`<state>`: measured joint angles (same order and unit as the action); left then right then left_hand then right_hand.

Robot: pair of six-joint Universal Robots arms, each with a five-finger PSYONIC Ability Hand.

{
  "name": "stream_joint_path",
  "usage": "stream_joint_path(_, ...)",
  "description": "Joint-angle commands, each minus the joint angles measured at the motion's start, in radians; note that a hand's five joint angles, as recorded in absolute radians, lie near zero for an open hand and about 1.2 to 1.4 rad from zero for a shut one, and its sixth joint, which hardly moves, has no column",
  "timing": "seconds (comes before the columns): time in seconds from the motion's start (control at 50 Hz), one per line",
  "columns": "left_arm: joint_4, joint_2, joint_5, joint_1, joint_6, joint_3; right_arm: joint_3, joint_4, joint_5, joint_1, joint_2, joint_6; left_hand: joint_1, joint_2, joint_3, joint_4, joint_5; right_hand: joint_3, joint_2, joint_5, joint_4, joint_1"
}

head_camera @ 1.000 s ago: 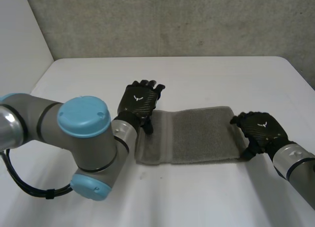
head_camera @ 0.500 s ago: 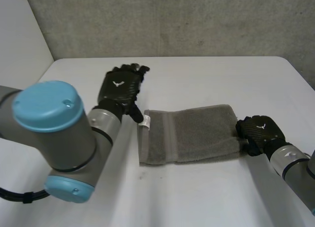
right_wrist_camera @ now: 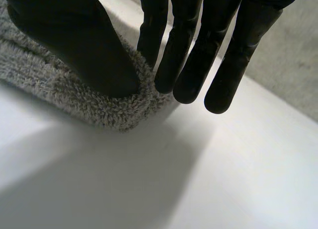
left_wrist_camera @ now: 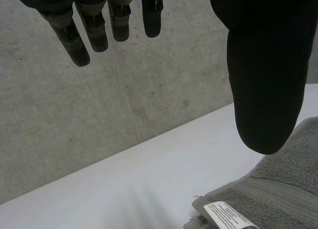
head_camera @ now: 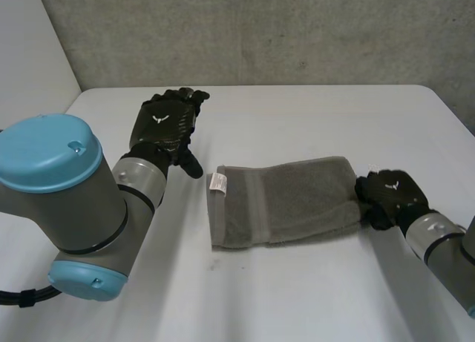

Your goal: Fold the towel.

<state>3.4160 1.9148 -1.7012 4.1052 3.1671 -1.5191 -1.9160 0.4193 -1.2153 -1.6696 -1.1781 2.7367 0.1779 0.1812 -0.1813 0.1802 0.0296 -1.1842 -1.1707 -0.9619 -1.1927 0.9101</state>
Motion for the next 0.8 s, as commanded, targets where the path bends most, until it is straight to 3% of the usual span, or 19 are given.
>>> stream_joint_path(0.02, 0.000, -0.020, -0.003, 0.007, 0.001, 0.002, 0.144, -0.045, -0.015, -0.203, -0.055, 0.011, 0.018, 0.015, -0.015, 0.016, -0.008, -0.212, -0.226, -0.260, -0.204, 0.486)
stream_joint_path(0.16, 0.003, -0.039, -0.006, 0.030, 0.001, 0.000, 0.292, -0.094, -0.035, -0.409, 0.003, 0.009, 0.015, 0.012, -0.012, 0.013, -0.011, -0.212, -0.226, -0.260, -0.204, 0.486)
stream_joint_path(0.3, 0.003, -0.039, -0.006, 0.044, -0.001, -0.001, 0.429, -0.125, -0.030, -0.631, 0.190, 0.004, 0.015, 0.012, -0.012, 0.013, -0.011, -0.212, -0.226, -0.260, -0.204, 0.486)
stream_joint_path(0.5, 0.005, -0.037, -0.006, 0.064, -0.001, -0.003, 0.477, -0.129, -0.046, -0.667, 0.216, 0.017, 0.015, 0.012, -0.012, 0.013, -0.011, -0.193, -0.206, -0.241, -0.184, 0.467)
stream_joint_path(0.52, 0.006, -0.037, -0.005, 0.066, -0.001, -0.004, 0.468, -0.132, -0.061, -0.665, 0.187, 0.027, 0.015, 0.012, -0.012, 0.013, -0.011, 0.229, 0.215, 0.181, 0.237, 0.045)
stream_joint_path(0.54, 0.006, -0.036, -0.003, 0.069, -0.001, -0.006, 0.468, -0.132, -0.061, -0.665, 0.187, 0.027, 0.015, 0.012, -0.012, 0.013, -0.011, 0.233, 0.220, 0.185, 0.242, 0.041)
stream_joint_path(0.56, 0.006, -0.036, -0.003, 0.069, -0.001, -0.006, 0.454, -0.135, -0.079, -0.664, 0.149, 0.044, 0.015, 0.012, -0.012, 0.013, -0.011, 0.652, 0.638, 0.604, 0.660, -0.378)
stream_joint_path(0.58, 0.008, -0.036, -0.003, 0.070, -0.001, -0.006, 0.444, -0.140, -0.105, -0.659, 0.106, 0.070, 0.015, 0.012, -0.012, 0.013, -0.011, 0.903, 0.889, 0.855, 0.911, -0.629)
stream_joint_path(0.64, 0.008, -0.028, -0.003, 0.070, -0.001, -0.006, 0.430, -0.146, -0.132, -0.641, 0.069, 0.097, 0.015, 0.012, -0.012, 0.013, -0.011, 0.961, 0.948, 0.913, 0.970, -0.687)
stream_joint_path(0.68, 0.008, -0.023, -0.003, 0.069, -0.001, -0.006, 0.396, -0.158, -0.170, -0.551, 0.013, 0.148, 0.015, 0.012, -0.012, 0.013, -0.011, 1.010, 0.996, 0.962, 1.018, -0.736)
stream_joint_path(0.8, 0.011, -0.010, 0.005, 0.054, -0.002, 0.000, 0.351, -0.253, -0.173, -0.398, -0.037, 0.245, 0.015, 0.012, -0.012, 0.013, -0.011, 1.010, 0.996, 0.962, 1.018, -0.736)
